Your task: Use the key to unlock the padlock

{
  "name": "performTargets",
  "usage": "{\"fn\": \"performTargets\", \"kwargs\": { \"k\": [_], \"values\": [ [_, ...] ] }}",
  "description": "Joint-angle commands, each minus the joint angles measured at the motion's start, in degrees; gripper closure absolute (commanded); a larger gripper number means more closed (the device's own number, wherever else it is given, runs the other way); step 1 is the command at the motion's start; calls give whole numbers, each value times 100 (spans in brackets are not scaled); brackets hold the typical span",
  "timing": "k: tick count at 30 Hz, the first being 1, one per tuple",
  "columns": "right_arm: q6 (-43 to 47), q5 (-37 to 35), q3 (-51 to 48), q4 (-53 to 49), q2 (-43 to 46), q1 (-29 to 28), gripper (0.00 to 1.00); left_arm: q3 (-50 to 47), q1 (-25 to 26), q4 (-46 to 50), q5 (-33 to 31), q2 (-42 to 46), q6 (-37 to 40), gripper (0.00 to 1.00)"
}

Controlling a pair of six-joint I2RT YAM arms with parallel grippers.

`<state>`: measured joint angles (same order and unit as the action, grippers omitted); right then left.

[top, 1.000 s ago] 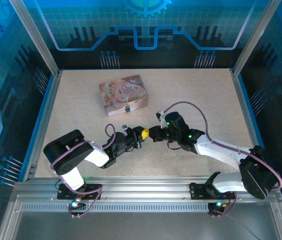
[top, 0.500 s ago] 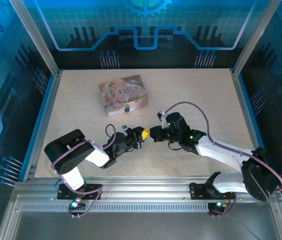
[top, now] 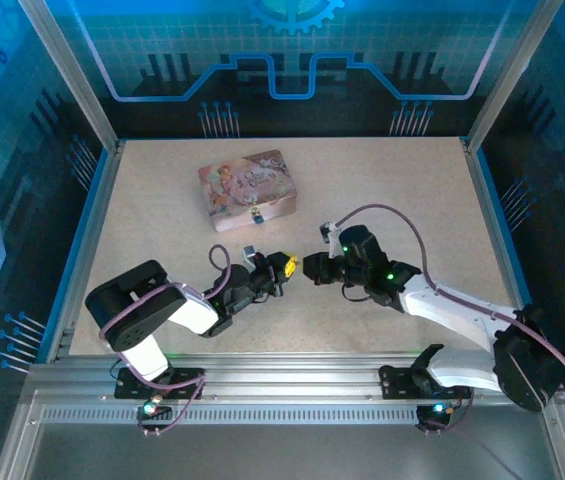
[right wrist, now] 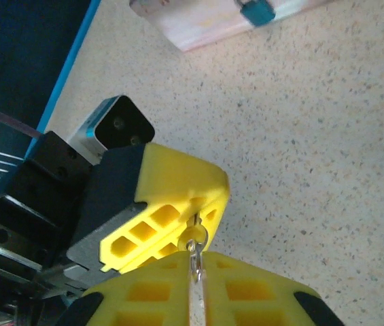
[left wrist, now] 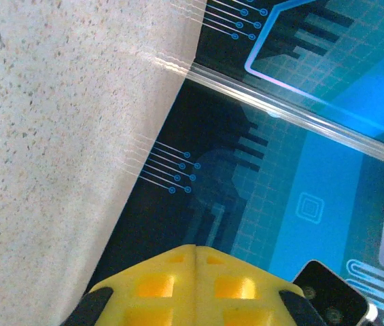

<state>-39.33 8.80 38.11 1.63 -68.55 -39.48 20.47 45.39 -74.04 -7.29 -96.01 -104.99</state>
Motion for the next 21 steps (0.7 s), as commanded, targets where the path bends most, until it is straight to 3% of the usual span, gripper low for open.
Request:
{"fn": "performTargets", "kwargs": {
  "k": [1, 13, 21],
  "values": [
    [194, 409, -93, 123, 343, 275, 77, 17, 5, -407, -124, 192, 594, 100],
    [-67, 2141, -408, 1012, 759, 1213, 57, 534, -10, 1819, -21, 1649, 2149, 100],
    [-953, 2905, -660, 2485, 776, 1534, 43, 1548, -20, 3716, 620, 2477, 4238, 100]
  ]
}}
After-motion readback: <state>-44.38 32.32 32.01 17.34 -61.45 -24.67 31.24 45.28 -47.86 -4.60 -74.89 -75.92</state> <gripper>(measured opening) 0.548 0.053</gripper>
